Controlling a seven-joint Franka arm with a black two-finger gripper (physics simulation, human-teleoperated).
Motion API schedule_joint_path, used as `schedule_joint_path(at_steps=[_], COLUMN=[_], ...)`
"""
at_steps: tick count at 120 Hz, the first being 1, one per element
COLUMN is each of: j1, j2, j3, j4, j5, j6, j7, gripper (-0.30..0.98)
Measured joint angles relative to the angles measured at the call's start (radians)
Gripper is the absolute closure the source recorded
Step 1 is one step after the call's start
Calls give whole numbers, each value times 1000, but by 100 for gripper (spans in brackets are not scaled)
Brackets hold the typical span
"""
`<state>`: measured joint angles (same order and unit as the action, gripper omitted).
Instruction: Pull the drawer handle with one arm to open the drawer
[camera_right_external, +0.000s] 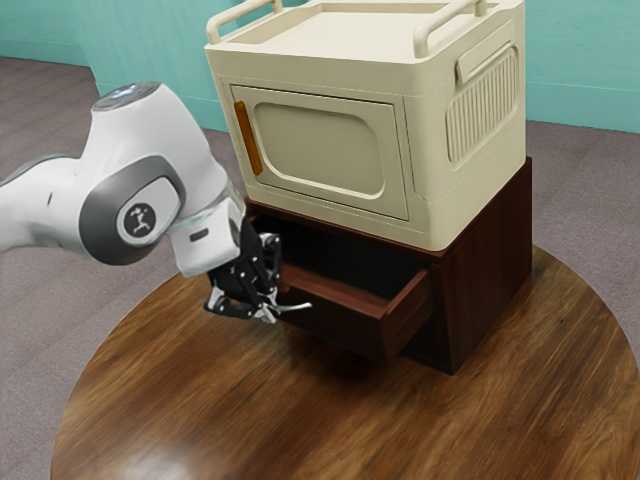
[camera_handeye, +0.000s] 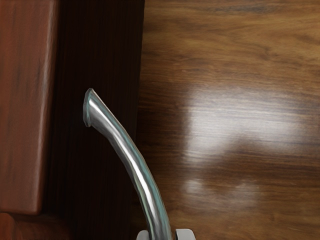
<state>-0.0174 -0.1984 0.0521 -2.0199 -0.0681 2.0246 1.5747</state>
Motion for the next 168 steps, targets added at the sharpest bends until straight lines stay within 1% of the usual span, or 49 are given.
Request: schedule_joint_path(at_steps=[13,65,86,106,110,117,127,144,157,168], j1=[0,8,7,11,11,13,7,5,10,6], j2=[-20,-131,-178,-216,-223,-232,-253,-326,-349,-285], j3=[-1,-2,-2,-2,-2,-3,-3,-4,-3,-1], j4=[-22,-122,-162,-190,-195,-199,-199,-170,-95,24], j5=[4,15,30,34,34,35,35,36,36,34], j6=[2,-10,-15,-18,-21,-21,-22,-38,-70,-121], j7=[-4,-18,-25,-30,-31,-32,-33,-35,-39,-53], gripper=[74,68,69,67,62,63,49,26,16,10])
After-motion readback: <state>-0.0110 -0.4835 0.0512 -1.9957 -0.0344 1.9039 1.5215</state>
